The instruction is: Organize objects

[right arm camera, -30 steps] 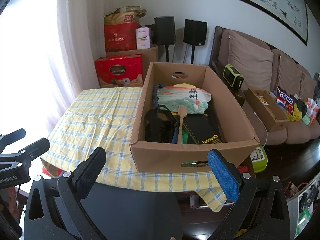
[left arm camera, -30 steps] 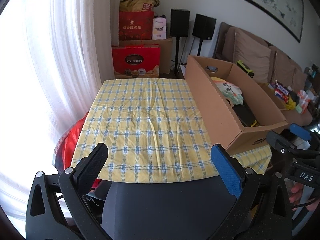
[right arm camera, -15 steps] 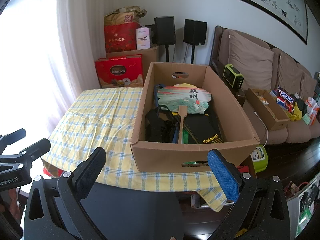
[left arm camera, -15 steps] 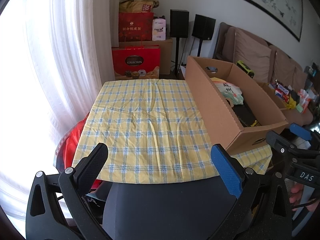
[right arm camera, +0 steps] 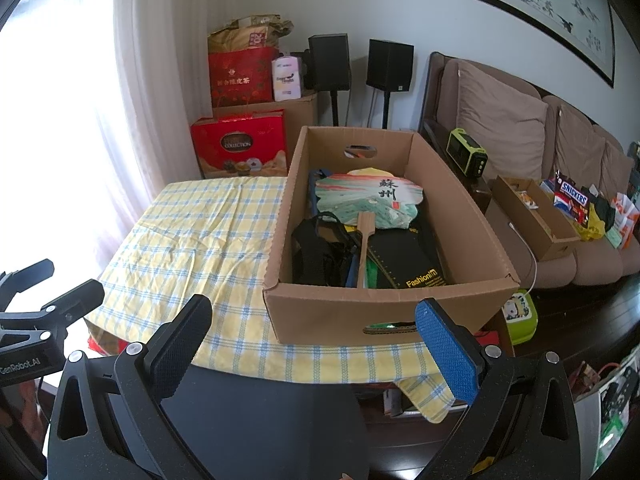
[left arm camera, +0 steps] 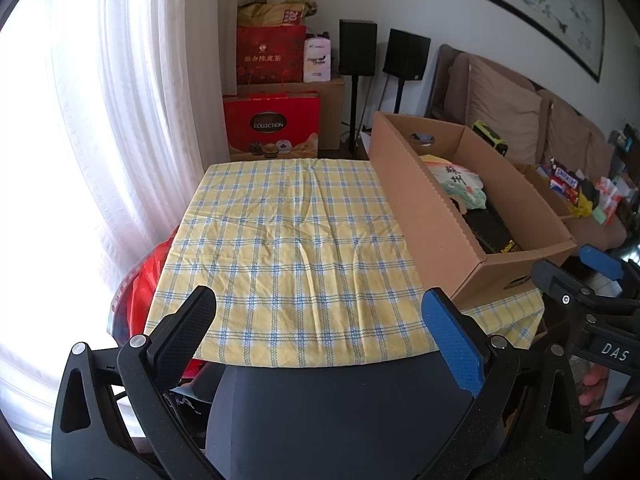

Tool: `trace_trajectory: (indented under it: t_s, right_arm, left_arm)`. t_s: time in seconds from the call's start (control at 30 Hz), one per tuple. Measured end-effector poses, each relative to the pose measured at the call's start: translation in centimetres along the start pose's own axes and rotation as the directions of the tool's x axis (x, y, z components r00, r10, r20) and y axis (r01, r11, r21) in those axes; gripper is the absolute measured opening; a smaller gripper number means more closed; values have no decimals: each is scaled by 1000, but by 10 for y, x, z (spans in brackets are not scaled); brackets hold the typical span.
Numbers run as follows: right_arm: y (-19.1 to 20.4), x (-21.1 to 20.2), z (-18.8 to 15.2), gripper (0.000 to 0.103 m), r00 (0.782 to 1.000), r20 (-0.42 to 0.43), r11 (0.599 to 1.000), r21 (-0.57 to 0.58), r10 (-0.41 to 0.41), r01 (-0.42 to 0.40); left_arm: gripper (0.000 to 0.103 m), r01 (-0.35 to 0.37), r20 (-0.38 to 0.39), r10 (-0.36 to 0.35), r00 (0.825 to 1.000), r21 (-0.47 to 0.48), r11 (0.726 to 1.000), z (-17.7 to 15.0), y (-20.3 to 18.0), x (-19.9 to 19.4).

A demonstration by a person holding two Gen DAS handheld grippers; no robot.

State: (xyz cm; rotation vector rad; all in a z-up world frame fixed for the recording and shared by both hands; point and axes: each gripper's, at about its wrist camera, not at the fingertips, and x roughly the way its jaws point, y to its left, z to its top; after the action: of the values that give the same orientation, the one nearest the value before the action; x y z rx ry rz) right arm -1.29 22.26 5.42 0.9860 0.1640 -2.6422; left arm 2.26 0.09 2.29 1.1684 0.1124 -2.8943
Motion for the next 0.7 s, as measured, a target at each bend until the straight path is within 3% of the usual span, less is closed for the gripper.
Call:
trace_trajectory:
  t_s: [0.7]
  right_arm:
    - [2,-2,1,103,1000,0,1000,2,-1,1]
  left_arm:
    - [103,0,-2,0,1000,2,1000,-1,-1,-3]
